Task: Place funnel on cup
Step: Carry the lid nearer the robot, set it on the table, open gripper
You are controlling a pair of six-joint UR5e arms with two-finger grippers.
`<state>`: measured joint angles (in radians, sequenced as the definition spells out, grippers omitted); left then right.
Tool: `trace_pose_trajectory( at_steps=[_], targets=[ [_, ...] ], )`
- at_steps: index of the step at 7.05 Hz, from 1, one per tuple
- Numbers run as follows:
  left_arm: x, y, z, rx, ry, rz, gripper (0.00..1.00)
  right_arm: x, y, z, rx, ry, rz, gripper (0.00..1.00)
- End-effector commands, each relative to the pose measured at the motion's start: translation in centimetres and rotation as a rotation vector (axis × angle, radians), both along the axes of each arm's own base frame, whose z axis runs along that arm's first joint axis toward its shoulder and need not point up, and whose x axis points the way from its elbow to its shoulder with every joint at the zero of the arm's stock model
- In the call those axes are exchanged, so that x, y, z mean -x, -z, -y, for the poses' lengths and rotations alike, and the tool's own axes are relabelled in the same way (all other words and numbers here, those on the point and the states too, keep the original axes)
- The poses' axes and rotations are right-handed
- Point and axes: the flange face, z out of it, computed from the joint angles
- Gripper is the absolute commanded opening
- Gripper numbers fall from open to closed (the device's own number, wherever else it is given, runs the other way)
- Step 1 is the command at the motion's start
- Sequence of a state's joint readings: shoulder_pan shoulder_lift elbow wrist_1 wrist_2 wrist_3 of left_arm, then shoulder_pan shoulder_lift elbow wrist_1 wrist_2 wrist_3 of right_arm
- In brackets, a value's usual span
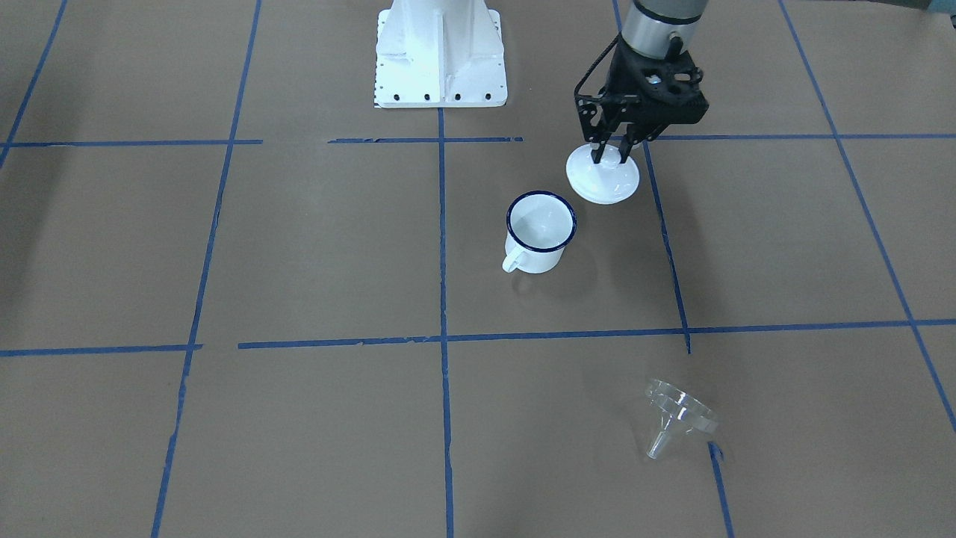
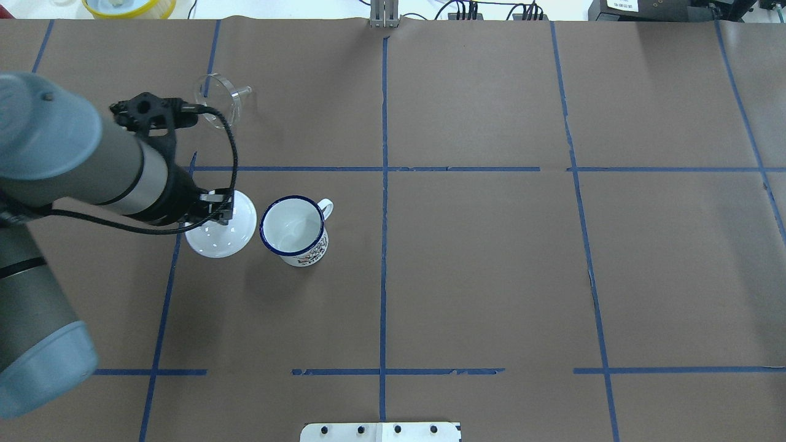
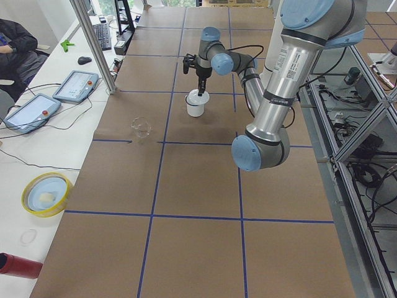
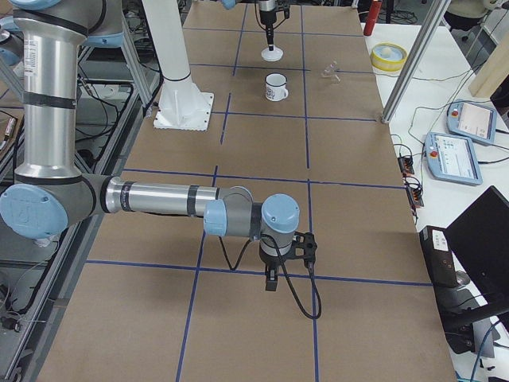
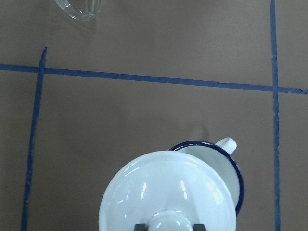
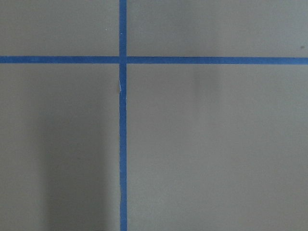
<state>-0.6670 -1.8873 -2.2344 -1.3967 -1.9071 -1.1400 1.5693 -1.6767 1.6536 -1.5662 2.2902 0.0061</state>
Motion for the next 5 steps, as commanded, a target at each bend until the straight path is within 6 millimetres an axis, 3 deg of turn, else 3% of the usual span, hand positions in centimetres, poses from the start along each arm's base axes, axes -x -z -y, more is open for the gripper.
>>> trace_pose_trajectory(
  at_steps=[1,2,3,5],
  targets=[
    [2.4,-6.7,-3.1,-0.02,-0.029,-0.012,0.0,0.0,0.0,0.0,0.0,0.0,0.0,1.0],
    [-1.5,-10.5,-3.1,0.02,-0.036,-0.029,0.0,0.0,0.0,0.0,0.0,0.0,0.0,1.0],
    [-4.0,-13.6,-2.4,0.04,-0.037,-0.022,0.0,0.0,0.0,0.0,0.0,0.0,0.0,1.0],
    [-7.6,-15.1,-1.7,0.052,-0.067,0.004,0.0,0.0,0.0,0.0,0.0,0.0,0.0,1.0]
  ],
)
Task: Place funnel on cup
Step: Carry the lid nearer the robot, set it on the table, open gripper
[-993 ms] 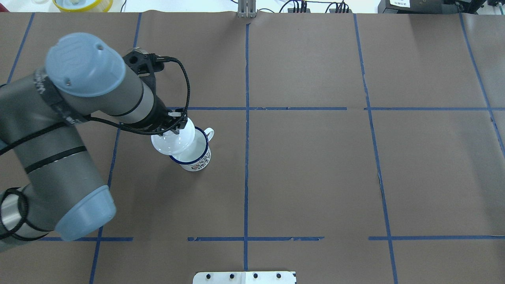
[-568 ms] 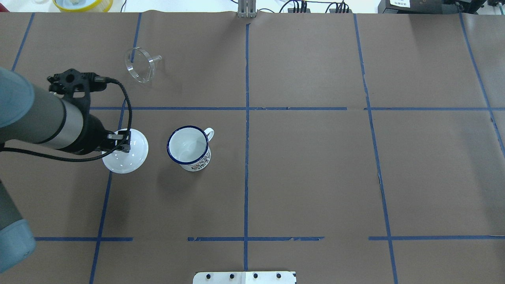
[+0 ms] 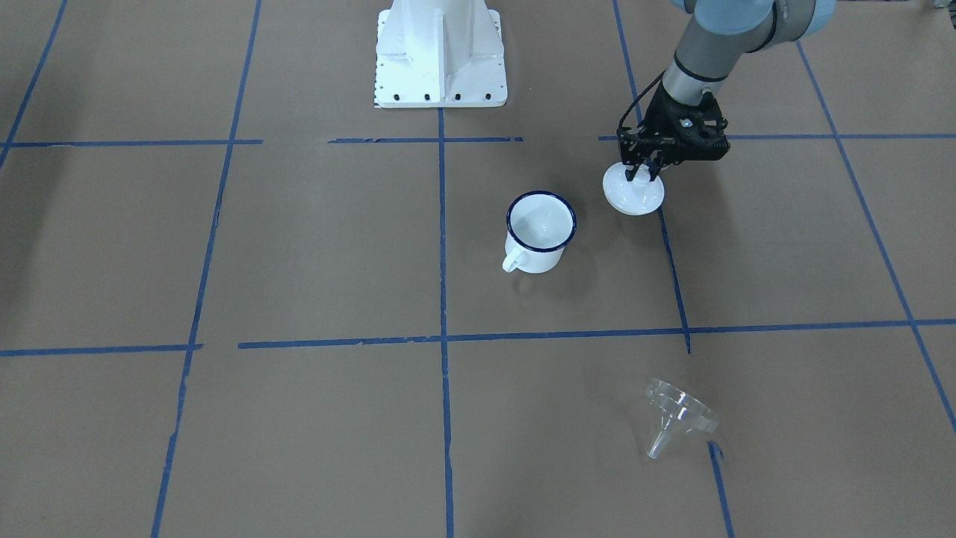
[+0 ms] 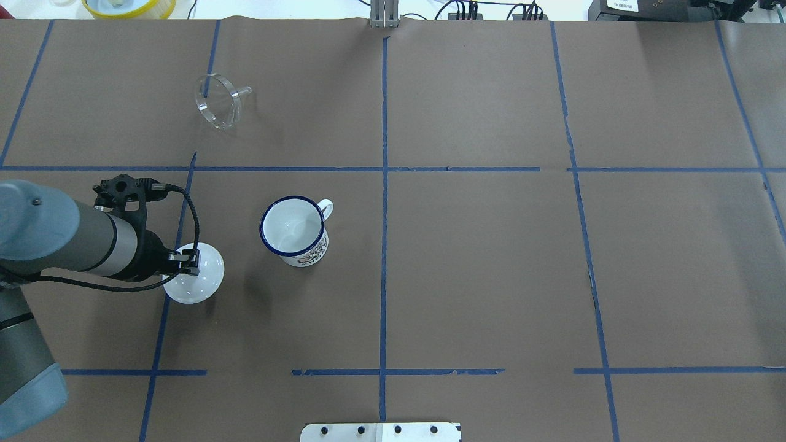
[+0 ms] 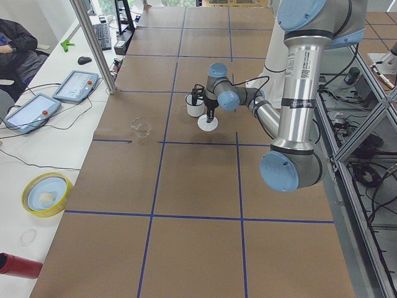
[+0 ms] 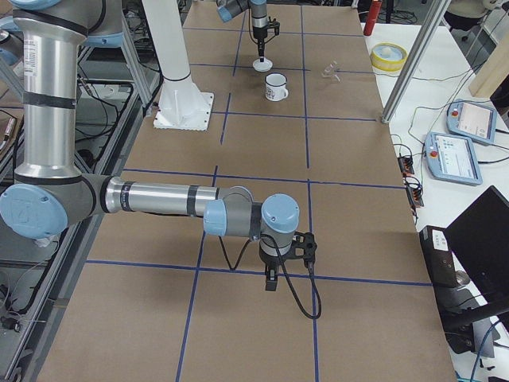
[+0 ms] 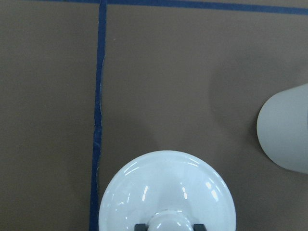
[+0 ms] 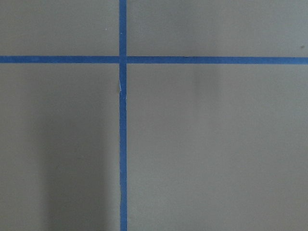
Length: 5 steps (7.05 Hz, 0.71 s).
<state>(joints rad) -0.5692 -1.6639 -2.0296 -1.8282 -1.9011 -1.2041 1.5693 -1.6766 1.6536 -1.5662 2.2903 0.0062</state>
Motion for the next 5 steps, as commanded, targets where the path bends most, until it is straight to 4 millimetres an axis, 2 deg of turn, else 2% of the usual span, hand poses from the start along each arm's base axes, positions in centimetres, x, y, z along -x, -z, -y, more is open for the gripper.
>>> trace_pose_trajectory(
  at_steps=[1,2,3,4,5],
  targets=[
    [-2.72,-0.82,-0.11,0.006,-0.029,0.007,0.0,0.0,0.0,0.0,0.0,0.0,0.0,1.0],
    [-3.27,-1.28,-0.45,0.012,-0.04,0.016,0.0,0.0,0.0,0.0,0.0,0.0,0.0,1.0],
    [-3.28,-1.13,-0.45,0.01,-0.04,0.013,0.1,0.0,0.0,0.0,0.0,0.0,0.0,1.0],
    [-3.41,-1.05,-0.35,0.011,-0.038,0.014,0.46,0.0,0.0,0.0,0.0,0.0,0.0,1.0],
    [-3.22,-0.55,-0.32,0.011,-0.025,0.005,0.99,0.0,0.0,0.0,0.0,0.0,0.0,1.0]
  ],
)
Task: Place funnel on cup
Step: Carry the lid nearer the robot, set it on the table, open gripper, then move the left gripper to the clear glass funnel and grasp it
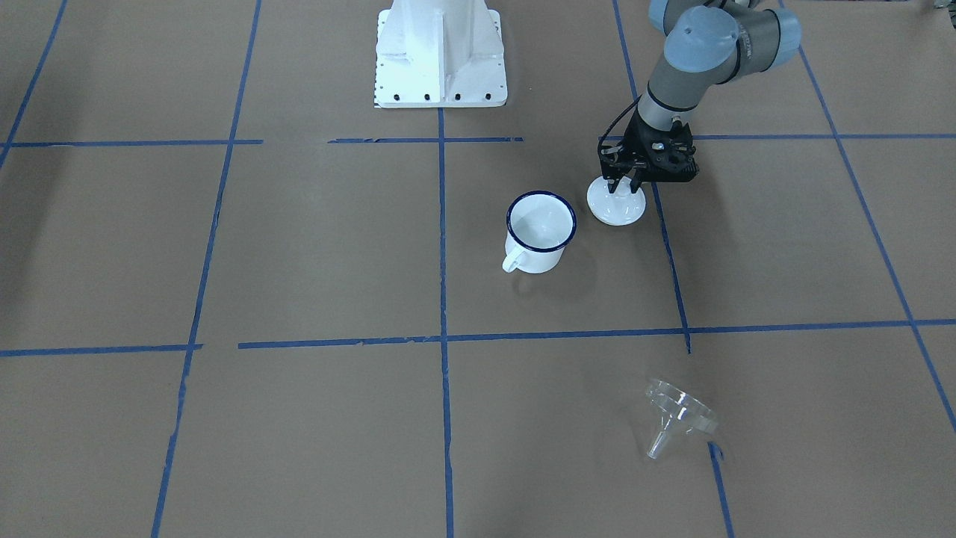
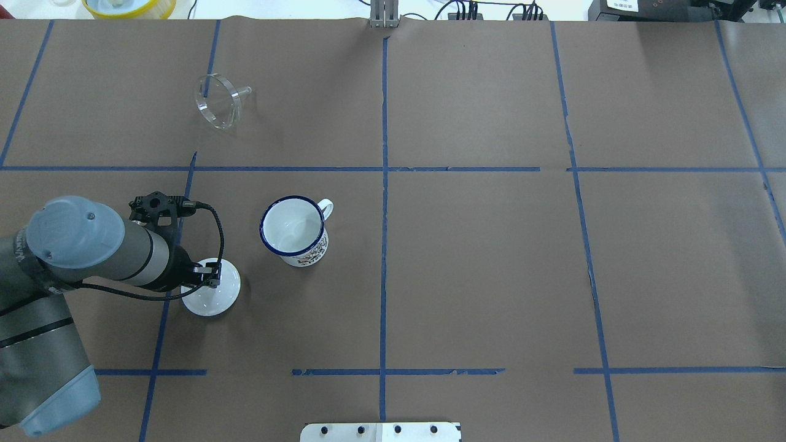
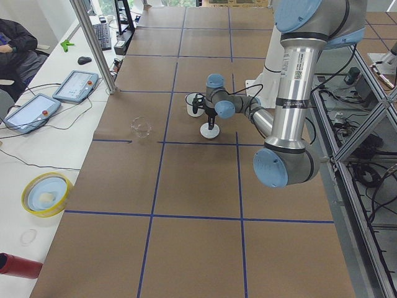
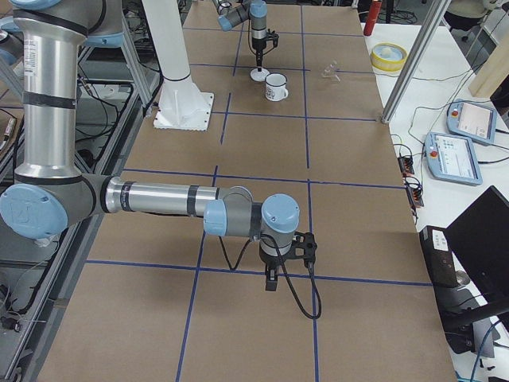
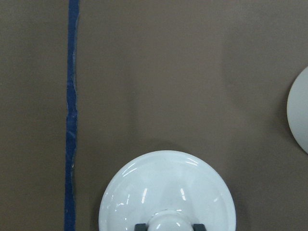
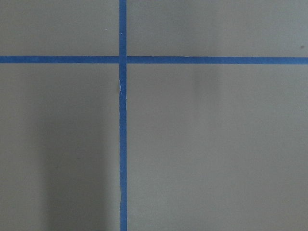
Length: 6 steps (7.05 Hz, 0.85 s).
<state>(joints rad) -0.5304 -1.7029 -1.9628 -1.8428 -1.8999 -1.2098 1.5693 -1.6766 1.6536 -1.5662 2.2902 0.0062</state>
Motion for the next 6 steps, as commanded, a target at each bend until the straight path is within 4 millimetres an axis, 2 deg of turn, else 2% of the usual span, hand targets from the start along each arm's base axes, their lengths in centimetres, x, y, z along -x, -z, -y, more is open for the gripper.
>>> trace_pose_trajectory(
  at_steps=[1,2,3,4,6],
  targets=[
    [0.7,1.8,0.2,-0.013,0.019,-0.03,1.0,0.0,0.0,0.0,0.0,0.0,0.0,1.0],
    [4.0,4.8,1.4,-0.047,0.073,-0.085,1.0,0.0,0.0,0.0,0.0,0.0,0.0,1.0],
    [9.4,6.8,6.5,-0.075,0.211,-0.119,1.0,0.0,0.0,0.0,0.0,0.0,0.0,1.0],
    [12.3,8.4,9.3,-0.051,0.331,-0.157,1.0,0.0,0.0,0.0,0.0,0.0,0.0,1.0],
    [12.7,8.4,12.4,0.116,0.564,-0.409,1.0,0.0,0.0,0.0,0.0,0.0,0.0,1.0]
  ],
)
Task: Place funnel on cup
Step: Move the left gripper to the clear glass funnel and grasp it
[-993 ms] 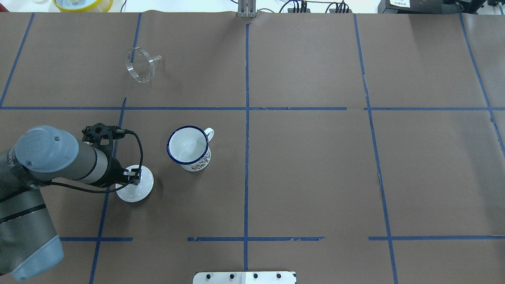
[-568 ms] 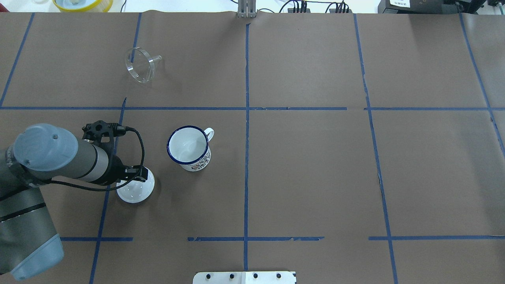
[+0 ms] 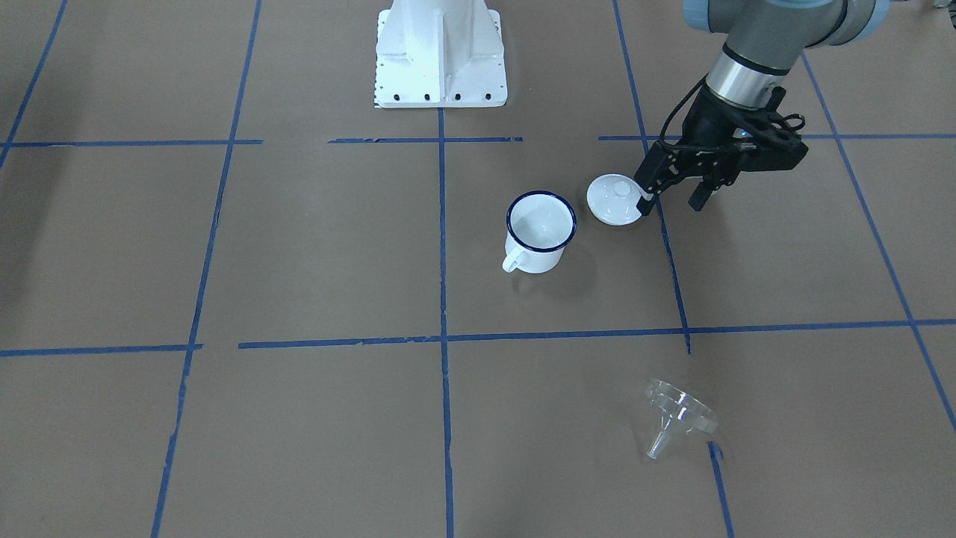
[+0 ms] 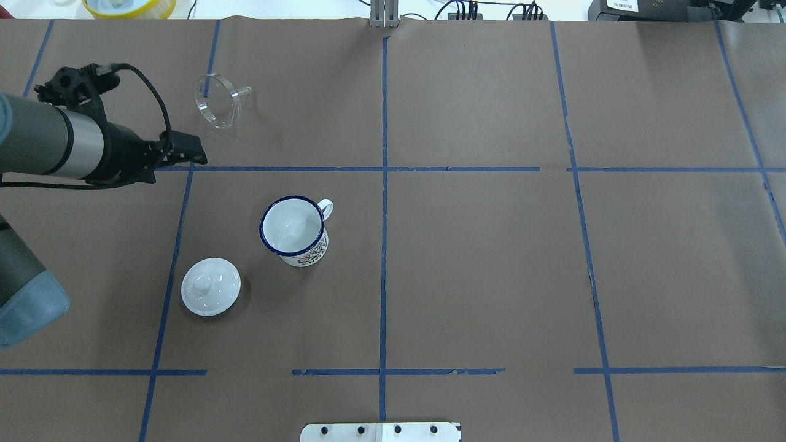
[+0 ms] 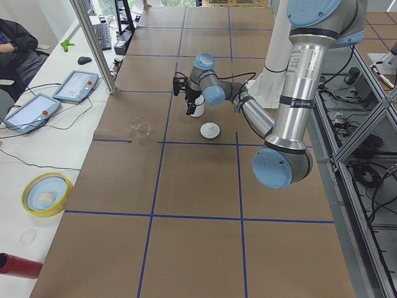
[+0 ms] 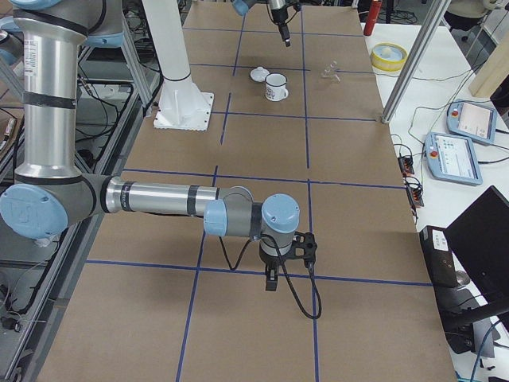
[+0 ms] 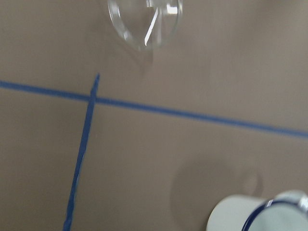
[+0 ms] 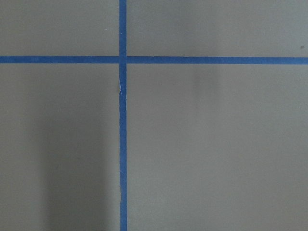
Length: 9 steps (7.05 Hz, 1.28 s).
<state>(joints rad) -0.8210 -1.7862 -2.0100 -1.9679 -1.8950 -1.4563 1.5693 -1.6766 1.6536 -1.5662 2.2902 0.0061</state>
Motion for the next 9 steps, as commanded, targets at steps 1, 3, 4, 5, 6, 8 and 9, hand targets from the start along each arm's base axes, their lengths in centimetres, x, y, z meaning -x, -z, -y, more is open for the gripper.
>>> trace_pose_trajectory(
  at_steps=[1,3,4,5,6,8,9],
  targets=[
    [-0.4,-2.6,4.0,0.121,0.191,-0.242,1.0,0.0,0.0,0.0,0.0,0.0,0.0,1.0],
    [-5.7,-6.7,11.1,0.246,0.338,-0.3,1.0,0.0,0.0,0.0,0.0,0.0,0.0,1.0],
    [-6.1,-8.6,12.5,0.243,0.411,-0.362,1.0,0.0,0.0,0.0,0.0,0.0,0.0,1.0],
    [-5.8,-10.5,13.2,0.271,0.447,-0.38,0.98,0.0,0.0,0.0,0.0,0.0,0.0,1.0],
    [-6.3,-12.0,14.4,0.307,0.471,-0.366,0.94,0.0,0.0,0.0,0.0,0.0,0.0,1.0],
    [-8.4,-12.5,17.6,0.307,0.52,-0.376,0.9,0.0,0.0,0.0,0.0,0.0,0.0,1.0],
    [-8.7,-12.3,17.8,0.309,0.521,-0.379,0.73,0.0,0.0,0.0,0.0,0.0,0.0,1.0]
  ],
)
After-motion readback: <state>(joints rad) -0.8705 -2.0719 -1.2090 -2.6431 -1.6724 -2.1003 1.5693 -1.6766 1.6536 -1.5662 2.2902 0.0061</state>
